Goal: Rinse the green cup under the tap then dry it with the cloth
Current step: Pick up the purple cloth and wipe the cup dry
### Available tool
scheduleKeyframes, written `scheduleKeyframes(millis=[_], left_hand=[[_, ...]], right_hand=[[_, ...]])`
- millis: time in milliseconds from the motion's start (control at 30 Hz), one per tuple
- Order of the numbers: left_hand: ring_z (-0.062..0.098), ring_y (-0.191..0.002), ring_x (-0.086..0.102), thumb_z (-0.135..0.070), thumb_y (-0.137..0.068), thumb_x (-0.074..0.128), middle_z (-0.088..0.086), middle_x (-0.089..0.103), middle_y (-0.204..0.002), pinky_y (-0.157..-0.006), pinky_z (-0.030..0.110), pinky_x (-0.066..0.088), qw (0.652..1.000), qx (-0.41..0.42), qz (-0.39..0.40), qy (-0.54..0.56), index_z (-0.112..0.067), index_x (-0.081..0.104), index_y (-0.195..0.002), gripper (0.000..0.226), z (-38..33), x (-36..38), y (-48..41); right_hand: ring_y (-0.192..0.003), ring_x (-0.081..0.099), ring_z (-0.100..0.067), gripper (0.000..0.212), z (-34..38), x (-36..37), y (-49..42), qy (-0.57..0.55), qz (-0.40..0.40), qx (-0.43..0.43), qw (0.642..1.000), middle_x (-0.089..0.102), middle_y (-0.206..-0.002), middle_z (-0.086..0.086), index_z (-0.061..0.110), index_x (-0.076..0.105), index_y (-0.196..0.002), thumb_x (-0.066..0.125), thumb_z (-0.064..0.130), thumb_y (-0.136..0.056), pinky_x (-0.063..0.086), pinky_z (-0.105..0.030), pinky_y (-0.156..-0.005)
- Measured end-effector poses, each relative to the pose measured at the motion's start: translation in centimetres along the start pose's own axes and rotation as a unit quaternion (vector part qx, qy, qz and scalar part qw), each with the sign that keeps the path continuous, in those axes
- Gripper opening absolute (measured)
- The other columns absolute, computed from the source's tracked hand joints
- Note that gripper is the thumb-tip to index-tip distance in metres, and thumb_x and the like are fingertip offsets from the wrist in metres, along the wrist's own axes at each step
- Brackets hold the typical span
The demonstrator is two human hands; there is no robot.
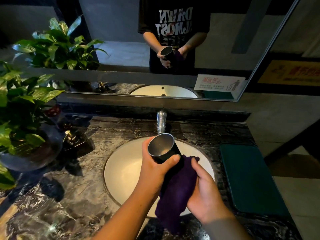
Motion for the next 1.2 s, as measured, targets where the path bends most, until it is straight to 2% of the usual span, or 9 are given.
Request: scheduleKeyframes(millis=[167, 267, 367, 533, 700, 867, 933, 1067, 1200], left_hand=[[0.021, -0.111, 0.062, -0.02, -0.054, 0.09, 0.004, 0.067, -0.118, -0.093, 0.036, 0.054, 0.998, -0.02, 0.027, 0.052, -0.019, 0.048, -0.133, 0.089, -0.1, -0.5, 0.6], [0.022, -0.111, 0.063, -0.014, -0.059, 0.087, 0.006, 0.068, -0.118, -0.096, 0.04, 0.053, 0.995, -0.027, 0.072, 0.066, -0.017, 0.048, -0.133, 0.084, -0.4, 0.4, 1.3], [0.027, -0.113, 0.062, -0.015, -0.06, 0.088, 0.011, 0.066, -0.12, -0.104, 0.053, 0.048, 0.995, -0.031, 0.059, 0.068, -0.019, 0.05, -0.131, 0.08, -0.4, 0.8, 1.0], [0.023, -0.109, 0.064, -0.022, -0.058, 0.09, 0.004, 0.069, -0.115, -0.1, 0.048, 0.051, 0.997, -0.032, 0.024, 0.067, -0.024, 0.051, -0.13, 0.082, -0.1, 0.1, 0.6], [0.024, -0.115, 0.065, -0.028, -0.057, 0.09, 0.0, 0.069, -0.119, -0.099, 0.047, 0.055, 1.0, -0.01, 0.016, 0.011, -0.031, 0.053, -0.127, 0.079, -0.5, -1.0, 0.4], [0.012, -0.115, 0.064, -0.036, -0.057, 0.088, -0.011, 0.068, -0.119, -0.091, 0.029, 0.055, 0.989, 0.028, 0.088, -0.114, -0.046, 0.057, -0.123, 0.073, -2.0, -3.3, -0.1], [0.012, -0.118, 0.063, -0.04, -0.06, 0.087, -0.012, 0.067, -0.123, -0.095, 0.028, 0.053, 0.98, 0.021, 0.122, -0.157, -0.047, 0.056, -0.126, 0.073, -2.1, -3.8, -0.1], [0.008, -0.12, 0.061, -0.047, -0.065, 0.082, -0.018, 0.064, -0.124, -0.095, 0.028, 0.054, 0.962, -0.024, 0.191, -0.196, -0.043, 0.051, -0.133, 0.076, -2.3, -4.1, 0.0], [0.011, -0.118, 0.064, -0.052, -0.062, 0.082, -0.01, 0.065, -0.127, -0.095, 0.031, 0.056, 0.956, -0.049, 0.215, -0.193, -0.038, 0.047, -0.134, 0.082, -3.0, -4.4, 0.0]], right_hand=[[-0.102, 0.073, -0.042, 0.055, 2.0, -0.3, -0.4, 0.005, -0.034, -0.032, 0.999, 0.07, -0.125, -0.028, 0.004, 0.068, -0.128, 0.058, 0.041, -0.089, 0.049, -0.059, -0.102], [-0.096, 0.077, -0.037, 0.049, 2.2, 0.4, -1.1, -0.007, -0.014, -0.024, 1.0, 0.073, -0.121, -0.024, 0.007, 0.08, -0.111, 0.051, 0.043, -0.095, 0.061, -0.051, -0.087], [-0.104, 0.075, -0.035, 0.054, 1.3, 0.6, -1.2, -0.01, 0.004, 0.004, 1.0, 0.072, -0.125, -0.023, 0.008, 0.081, -0.11, 0.041, 0.045, -0.102, 0.064, -0.045, -0.085], [-0.109, 0.073, -0.035, 0.054, -0.1, -0.4, -1.0, 0.019, 0.002, 0.017, 1.0, 0.069, -0.128, -0.025, 0.003, 0.07, -0.128, 0.038, 0.036, -0.1, 0.058, -0.044, -0.09], [-0.106, 0.072, -0.039, 0.051, 0.8, -2.4, -0.9, 0.109, -0.038, -0.01, 0.993, 0.07, -0.124, -0.029, -0.001, 0.062, -0.133, 0.059, 0.021, -0.087, 0.055, -0.049, -0.095], [-0.086, 0.076, -0.028, 0.026, 4.5, -1.9, 0.5, 0.182, 0.009, -0.123, 0.976, 0.074, -0.11, -0.022, 0.011, 0.072, -0.11, 0.064, 0.01, -0.085, 0.065, -0.039, -0.072], [-0.084, 0.075, -0.025, 0.02, 6.1, -0.5, 1.0, 0.236, 0.039, -0.177, 0.955, 0.076, -0.102, -0.017, 0.016, 0.077, -0.103, 0.075, 0.015, -0.083, 0.064, -0.035, -0.072], [-0.094, 0.073, -0.028, 0.049, 8.5, 3.2, 1.9, 0.389, 0.099, -0.287, 0.87, 0.076, -0.108, -0.014, 0.021, 0.077, -0.112, 0.086, 0.05, -0.073, 0.059, -0.041, -0.082], [-0.088, 0.07, -0.018, 0.016, 8.5, 6.0, 1.7, 0.55, 0.149, -0.336, 0.75, 0.074, -0.098, 0.001, 0.026, 0.072, -0.108, 0.066, 0.023, -0.093, 0.056, -0.029, -0.076]])
Point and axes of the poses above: each hand's wrist, its own y-axis away from the middle knuckle, its own x-axis out of the palm, z = x × y, the point moved 1 cm from there along -y, towards the middle knuckle
